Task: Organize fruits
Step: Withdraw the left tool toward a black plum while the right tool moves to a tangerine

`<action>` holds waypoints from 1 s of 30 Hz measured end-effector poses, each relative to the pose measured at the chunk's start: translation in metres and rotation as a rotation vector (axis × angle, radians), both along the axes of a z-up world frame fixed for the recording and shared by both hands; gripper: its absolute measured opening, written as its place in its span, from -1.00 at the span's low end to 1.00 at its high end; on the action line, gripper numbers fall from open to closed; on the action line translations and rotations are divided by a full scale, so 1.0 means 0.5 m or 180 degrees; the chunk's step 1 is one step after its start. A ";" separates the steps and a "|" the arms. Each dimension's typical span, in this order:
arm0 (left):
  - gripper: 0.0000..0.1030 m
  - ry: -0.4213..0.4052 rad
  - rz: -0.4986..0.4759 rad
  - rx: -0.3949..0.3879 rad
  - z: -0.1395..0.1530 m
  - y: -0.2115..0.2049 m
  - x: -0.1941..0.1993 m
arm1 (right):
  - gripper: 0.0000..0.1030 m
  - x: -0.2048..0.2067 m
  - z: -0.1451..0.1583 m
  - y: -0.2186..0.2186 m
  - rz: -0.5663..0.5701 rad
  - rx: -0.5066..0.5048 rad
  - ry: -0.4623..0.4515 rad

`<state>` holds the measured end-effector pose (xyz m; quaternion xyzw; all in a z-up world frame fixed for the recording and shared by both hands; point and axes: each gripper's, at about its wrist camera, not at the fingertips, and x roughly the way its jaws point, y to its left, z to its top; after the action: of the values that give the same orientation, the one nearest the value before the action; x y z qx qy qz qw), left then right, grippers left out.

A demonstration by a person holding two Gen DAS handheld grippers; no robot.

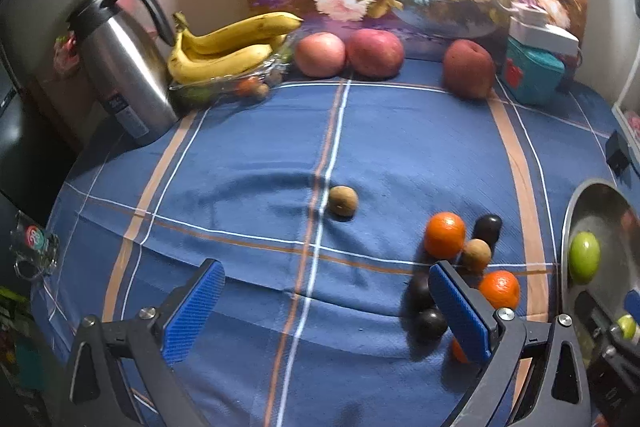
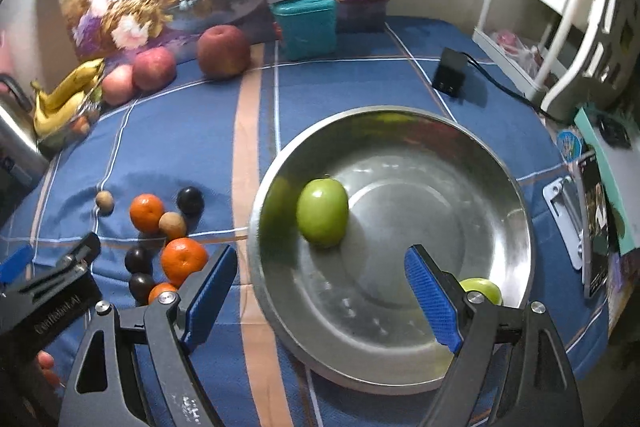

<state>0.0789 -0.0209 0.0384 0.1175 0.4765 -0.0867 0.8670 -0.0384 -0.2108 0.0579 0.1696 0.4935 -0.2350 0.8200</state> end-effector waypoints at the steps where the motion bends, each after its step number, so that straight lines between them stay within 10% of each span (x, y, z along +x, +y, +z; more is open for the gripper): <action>1: 1.00 0.0005 0.0013 -0.0022 0.001 0.007 0.002 | 0.67 0.003 -0.002 0.005 0.0016 0.0029 0.0003; 30: 0.94 0.0670 0.0076 -0.0598 -0.064 0.075 0.041 | 0.65 0.064 -0.022 0.121 0.0584 0.0612 -0.0218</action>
<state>0.0995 0.0166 0.0066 0.0203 0.5559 -0.1324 0.8204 -0.0062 -0.1505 0.0468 0.2095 0.4989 -0.1047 0.8344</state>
